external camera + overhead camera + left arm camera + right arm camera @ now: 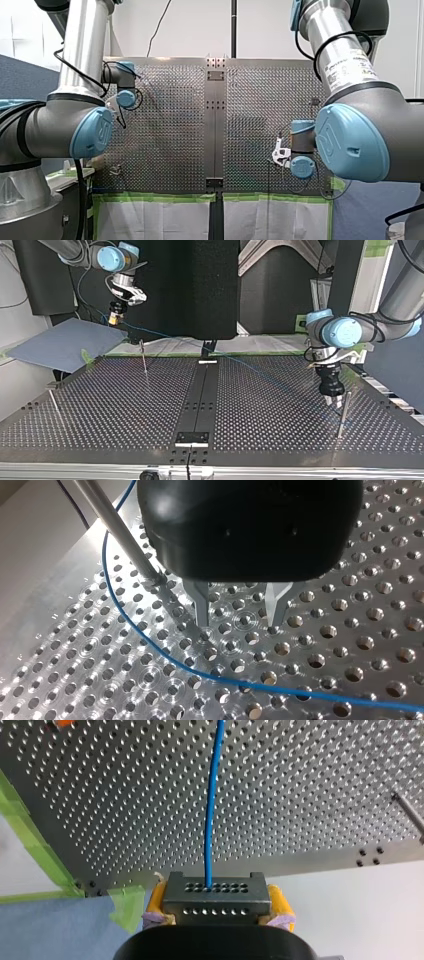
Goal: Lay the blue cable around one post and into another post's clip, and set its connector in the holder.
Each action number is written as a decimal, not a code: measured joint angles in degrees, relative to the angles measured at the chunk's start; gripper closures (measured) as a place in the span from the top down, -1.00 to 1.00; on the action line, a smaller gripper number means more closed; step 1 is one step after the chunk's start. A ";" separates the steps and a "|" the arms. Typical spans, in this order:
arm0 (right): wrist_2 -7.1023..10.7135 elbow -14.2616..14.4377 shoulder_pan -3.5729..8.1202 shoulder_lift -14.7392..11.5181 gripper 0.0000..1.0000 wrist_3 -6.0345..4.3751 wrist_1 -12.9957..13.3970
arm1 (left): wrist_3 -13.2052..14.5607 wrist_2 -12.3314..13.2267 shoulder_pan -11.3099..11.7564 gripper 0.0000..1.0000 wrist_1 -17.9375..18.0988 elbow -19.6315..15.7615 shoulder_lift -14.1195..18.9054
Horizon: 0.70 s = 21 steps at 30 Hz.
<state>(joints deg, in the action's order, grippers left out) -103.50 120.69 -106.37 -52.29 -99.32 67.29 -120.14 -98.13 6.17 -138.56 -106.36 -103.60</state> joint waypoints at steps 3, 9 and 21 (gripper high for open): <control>0.06 -0.01 0.78 1.01 -1.00 -0.05 0.96 | -0.04 0.01 0.00 0.15 -0.03 0.01 -0.02; 0.26 -1.03 2.13 3.84 -1.00 -0.39 3.58 | -0.02 0.00 -0.06 0.15 -0.07 0.01 0.01; 1.03 -6.29 4.62 9.97 -1.00 -0.74 5.29 | 0.21 -0.15 -0.06 0.15 -0.04 0.02 -0.01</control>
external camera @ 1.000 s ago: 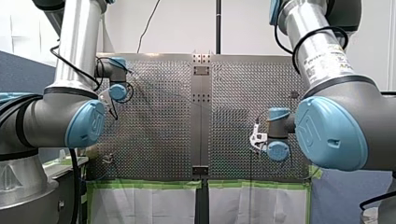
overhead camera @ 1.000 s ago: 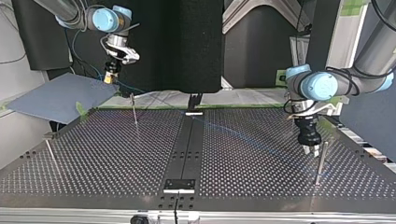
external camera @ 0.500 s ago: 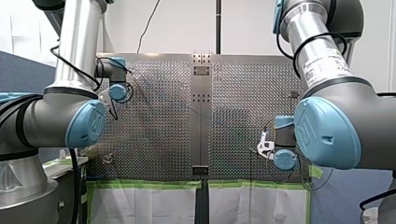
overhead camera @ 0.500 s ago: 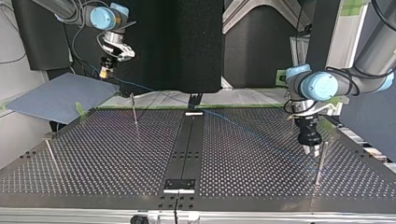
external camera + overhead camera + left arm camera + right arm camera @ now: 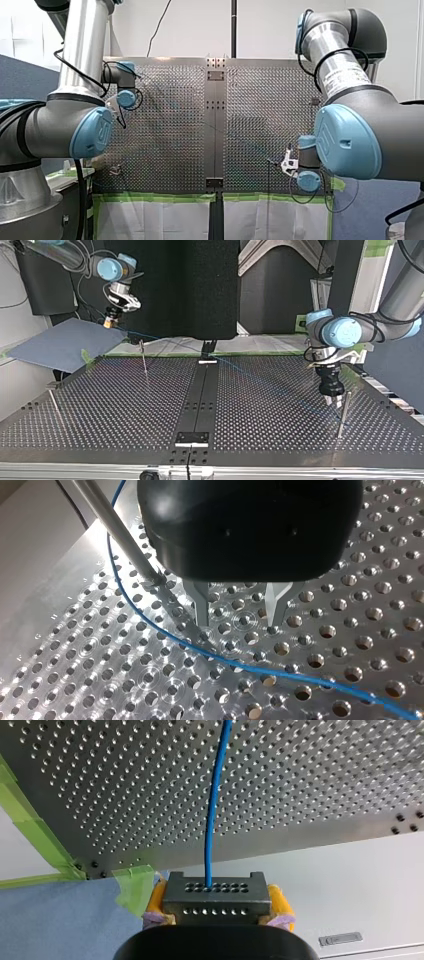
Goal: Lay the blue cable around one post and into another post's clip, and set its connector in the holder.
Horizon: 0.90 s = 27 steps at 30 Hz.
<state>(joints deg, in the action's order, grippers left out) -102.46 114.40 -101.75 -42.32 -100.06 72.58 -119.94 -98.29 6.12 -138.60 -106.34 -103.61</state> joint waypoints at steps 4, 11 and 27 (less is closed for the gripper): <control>0.29 -0.65 1.11 1.92 -1.00 -0.42 1.27 | 0.16 -0.01 0.01 0.15 -0.01 0.00 -0.01; 2.62 -0.76 4.32 5.41 -1.00 -0.33 3.64 | 0.38 -0.08 0.02 0.15 -0.10 0.00 -0.01; 7.84 -1.47 6.96 13.20 -1.00 5.34 4.91 | 0.74 -0.10 -0.05 0.15 -0.23 -0.01 0.01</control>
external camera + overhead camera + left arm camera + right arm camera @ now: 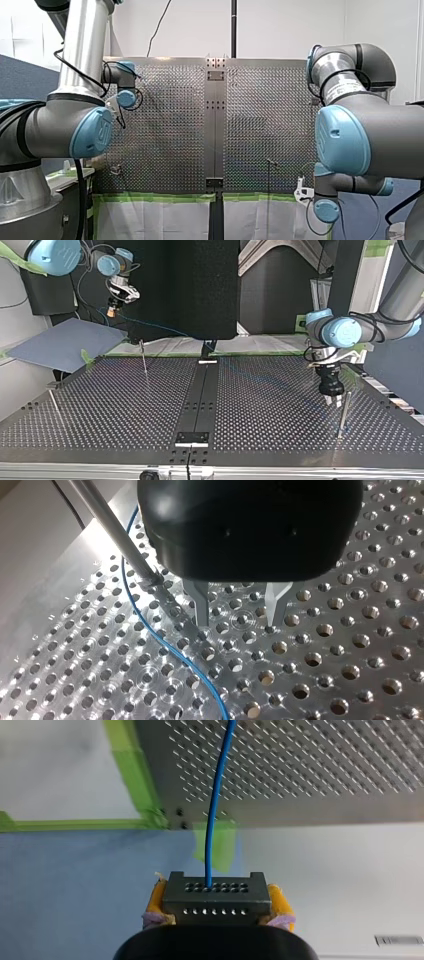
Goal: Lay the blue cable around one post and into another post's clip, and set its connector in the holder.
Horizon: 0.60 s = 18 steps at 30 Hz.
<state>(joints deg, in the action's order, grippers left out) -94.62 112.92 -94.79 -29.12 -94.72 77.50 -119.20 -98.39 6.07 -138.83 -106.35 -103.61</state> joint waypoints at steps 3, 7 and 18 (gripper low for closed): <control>0.69 -0.62 -0.70 1.43 -1.00 1.30 -0.92 | 0.31 0.00 -0.01 0.15 -0.03 0.00 0.00; 0.97 -1.29 -1.29 1.91 -1.00 1.47 -2.03 | 0.50 0.00 -0.02 0.15 -0.04 0.00 -0.01; 0.91 -0.97 -2.29 -3.15 -1.00 -1.78 -5.97 | 0.92 -0.26 -0.03 0.15 -0.05 0.01 0.00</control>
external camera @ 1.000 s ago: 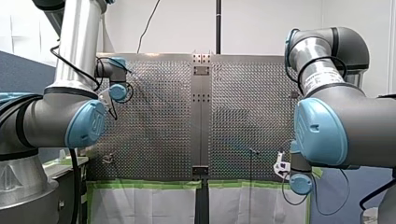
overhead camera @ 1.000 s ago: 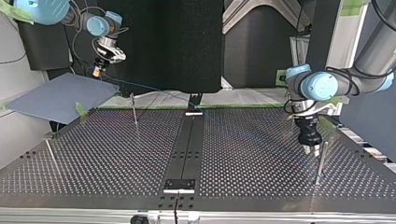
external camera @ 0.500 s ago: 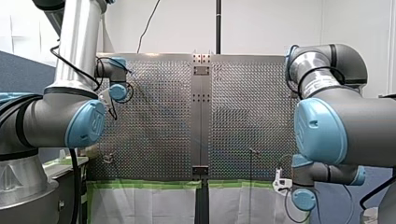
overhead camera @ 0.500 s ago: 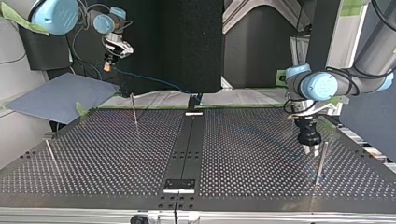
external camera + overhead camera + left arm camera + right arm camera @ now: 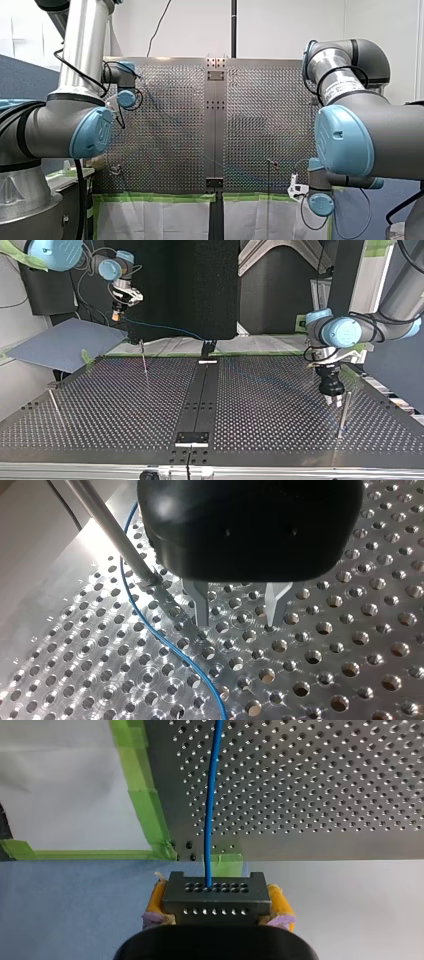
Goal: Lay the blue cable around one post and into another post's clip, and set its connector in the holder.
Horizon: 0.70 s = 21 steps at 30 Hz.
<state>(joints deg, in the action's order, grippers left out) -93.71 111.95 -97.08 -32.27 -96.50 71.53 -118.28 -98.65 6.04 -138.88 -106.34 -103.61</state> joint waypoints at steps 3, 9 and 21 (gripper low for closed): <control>-0.01 0.05 -0.08 -1.65 -1.00 -1.60 -1.28 | 0.11 -0.03 -0.04 0.15 -0.04 0.01 -0.01; 0.24 0.02 0.28 -4.99 -1.00 -4.67 -3.57 | 0.16 -0.01 -0.08 0.15 -0.08 -0.03 -0.02; 1.97 0.06 0.81 -11.77 -1.00 -4.67 -3.25 | -0.54 -0.21 -0.42 0.15 -1.11 0.00 -0.01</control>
<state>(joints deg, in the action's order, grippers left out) -91.73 112.02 -96.27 -44.04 -101.17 68.28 -118.82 -98.86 5.63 -139.99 -106.35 -103.62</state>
